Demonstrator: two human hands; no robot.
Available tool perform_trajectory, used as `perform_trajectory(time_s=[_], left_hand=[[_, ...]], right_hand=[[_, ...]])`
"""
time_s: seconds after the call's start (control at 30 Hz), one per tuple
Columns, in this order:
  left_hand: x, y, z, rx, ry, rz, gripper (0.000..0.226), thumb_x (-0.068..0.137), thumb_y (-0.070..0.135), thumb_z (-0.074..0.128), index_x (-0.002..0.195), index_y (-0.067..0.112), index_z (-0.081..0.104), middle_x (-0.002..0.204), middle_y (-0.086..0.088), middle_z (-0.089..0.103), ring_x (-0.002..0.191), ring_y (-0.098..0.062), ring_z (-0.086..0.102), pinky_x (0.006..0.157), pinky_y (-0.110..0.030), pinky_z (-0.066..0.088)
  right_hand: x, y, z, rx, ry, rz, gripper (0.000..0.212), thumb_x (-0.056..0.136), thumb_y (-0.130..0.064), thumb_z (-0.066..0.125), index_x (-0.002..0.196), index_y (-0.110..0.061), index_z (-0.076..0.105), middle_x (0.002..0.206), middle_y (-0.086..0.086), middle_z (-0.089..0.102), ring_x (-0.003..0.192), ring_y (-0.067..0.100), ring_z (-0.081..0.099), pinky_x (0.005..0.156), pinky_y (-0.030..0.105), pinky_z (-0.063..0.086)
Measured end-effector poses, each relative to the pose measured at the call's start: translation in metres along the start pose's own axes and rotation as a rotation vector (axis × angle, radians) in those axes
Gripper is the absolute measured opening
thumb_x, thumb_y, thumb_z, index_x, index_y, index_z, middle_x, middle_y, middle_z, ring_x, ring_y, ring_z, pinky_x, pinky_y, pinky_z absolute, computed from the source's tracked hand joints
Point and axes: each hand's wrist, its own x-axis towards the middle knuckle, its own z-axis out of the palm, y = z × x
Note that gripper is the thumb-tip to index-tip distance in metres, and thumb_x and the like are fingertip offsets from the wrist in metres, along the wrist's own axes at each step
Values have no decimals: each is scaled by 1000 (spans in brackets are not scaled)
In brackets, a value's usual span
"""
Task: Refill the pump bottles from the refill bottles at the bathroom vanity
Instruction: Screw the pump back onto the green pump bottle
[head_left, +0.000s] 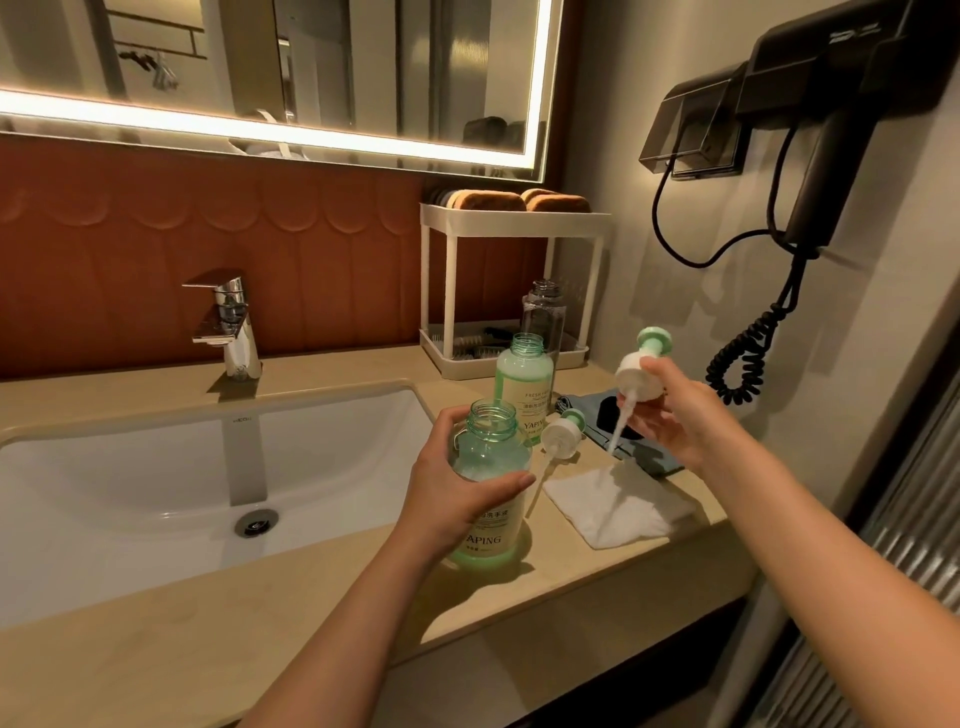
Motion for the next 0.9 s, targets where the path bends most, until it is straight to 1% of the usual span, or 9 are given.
perform_trajectory(time_s=[0.13, 0.23, 0.3, 0.37, 0.5, 0.6, 0.7, 0.77, 0.9], left_hand=[[0, 1, 0, -2, -4, -1, 67, 62, 22, 85, 115, 32, 45, 110, 19, 56, 99, 4, 54, 73, -9, 42], [1, 0, 0, 9, -2, -2, 67, 61, 24, 85, 115, 33, 46, 111, 20, 56, 98, 5, 54, 72, -7, 43], [1, -1, 0, 7, 1, -3, 67, 61, 23, 86, 114, 33, 46, 110, 19, 57, 98, 6, 54, 71, -5, 43], [1, -2, 0, 3, 1, -5, 67, 61, 23, 86, 115, 31, 46, 113, 15, 58, 101, 1, 55, 74, -9, 44], [2, -2, 0, 8, -2, -5, 70, 61, 23, 85, 119, 27, 46, 118, 8, 57, 105, -6, 54, 79, -16, 44], [2, -2, 0, 5, -2, -8, 70, 61, 23, 85, 119, 27, 46, 118, 9, 57, 104, -3, 53, 77, -14, 44], [2, -2, 1, 9, 2, -4, 71, 61, 24, 86, 120, 27, 46, 118, 8, 57, 105, -4, 54, 77, -12, 43], [2, -2, 1, 9, 3, -5, 71, 61, 23, 86, 120, 27, 46, 118, 8, 57, 105, -5, 54, 77, -11, 43], [1, -2, 0, 14, 0, -6, 70, 61, 24, 85, 119, 29, 45, 117, 10, 56, 103, -4, 53, 74, -7, 43]], right_hand=[[-19, -9, 22, 400, -53, -21, 25, 88, -27, 59, 100, -5, 53, 96, 14, 56, 87, 21, 58, 76, 29, 53], [-31, -16, 36, 497, -104, -58, 25, 89, -25, 58, 101, -3, 53, 96, 15, 57, 83, 21, 58, 78, 31, 53], [-36, -17, 42, 445, -123, -103, 19, 90, -23, 57, 97, -6, 53, 96, 15, 60, 83, 20, 61, 82, 33, 53], [-40, -15, 45, 302, -129, -188, 14, 91, -22, 56, 95, -9, 55, 95, 12, 63, 83, 19, 63, 85, 35, 53], [-44, -14, 47, 83, -175, -349, 13, 90, -24, 57, 101, -16, 57, 97, 5, 66, 90, 18, 64, 86, 34, 52], [-45, -19, 45, 33, -163, -435, 13, 88, -24, 59, 100, -18, 58, 104, 7, 66, 99, 22, 63, 88, 36, 52], [-47, -27, 43, 31, -165, -494, 10, 88, -24, 59, 97, -19, 58, 101, 5, 65, 100, 23, 62, 89, 39, 53], [-49, -30, 42, -34, -192, -527, 10, 87, -24, 60, 96, -20, 58, 101, 4, 65, 100, 22, 63, 89, 40, 53], [-52, -28, 42, -165, -267, -588, 15, 85, -24, 61, 100, -22, 58, 104, -1, 66, 100, 16, 64, 86, 32, 53]])
